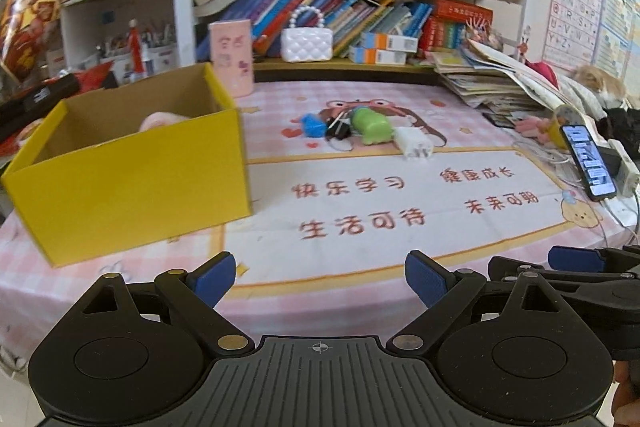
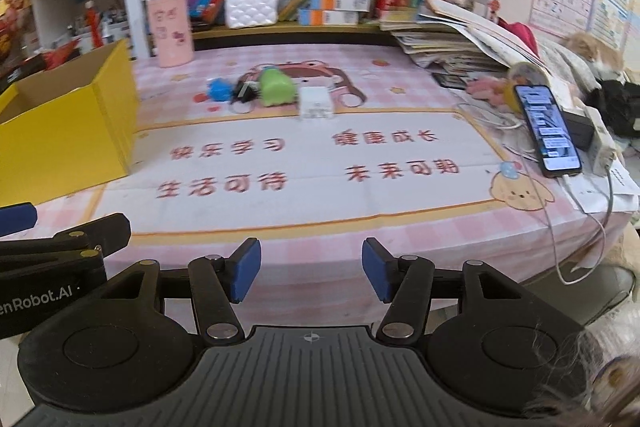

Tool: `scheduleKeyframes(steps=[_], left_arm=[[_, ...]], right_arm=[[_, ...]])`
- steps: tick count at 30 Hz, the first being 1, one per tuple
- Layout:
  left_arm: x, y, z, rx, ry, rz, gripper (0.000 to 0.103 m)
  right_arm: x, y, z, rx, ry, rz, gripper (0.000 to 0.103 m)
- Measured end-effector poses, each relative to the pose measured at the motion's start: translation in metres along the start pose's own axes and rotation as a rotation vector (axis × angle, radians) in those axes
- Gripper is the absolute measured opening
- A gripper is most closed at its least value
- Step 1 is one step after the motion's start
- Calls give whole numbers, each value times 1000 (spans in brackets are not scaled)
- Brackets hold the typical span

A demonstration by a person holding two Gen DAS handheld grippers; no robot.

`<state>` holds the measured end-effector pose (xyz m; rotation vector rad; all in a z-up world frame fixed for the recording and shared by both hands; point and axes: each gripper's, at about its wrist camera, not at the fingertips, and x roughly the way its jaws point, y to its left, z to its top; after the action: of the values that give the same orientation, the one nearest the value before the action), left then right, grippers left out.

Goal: Organize objects
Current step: 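Withdraw both tools from the box back toward the remaining items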

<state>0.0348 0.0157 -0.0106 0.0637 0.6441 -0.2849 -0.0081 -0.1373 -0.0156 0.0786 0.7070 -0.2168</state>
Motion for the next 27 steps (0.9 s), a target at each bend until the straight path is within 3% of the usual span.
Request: scheduleKeyframes(steps=[15, 27], left_arm=[[67, -41, 42, -11, 42, -19, 94], [115, -47, 86, -63, 30, 89, 94]], right_arm=[[61, -49, 48, 9, 31, 7, 56], [113, -67, 92, -42, 33, 90, 59]])
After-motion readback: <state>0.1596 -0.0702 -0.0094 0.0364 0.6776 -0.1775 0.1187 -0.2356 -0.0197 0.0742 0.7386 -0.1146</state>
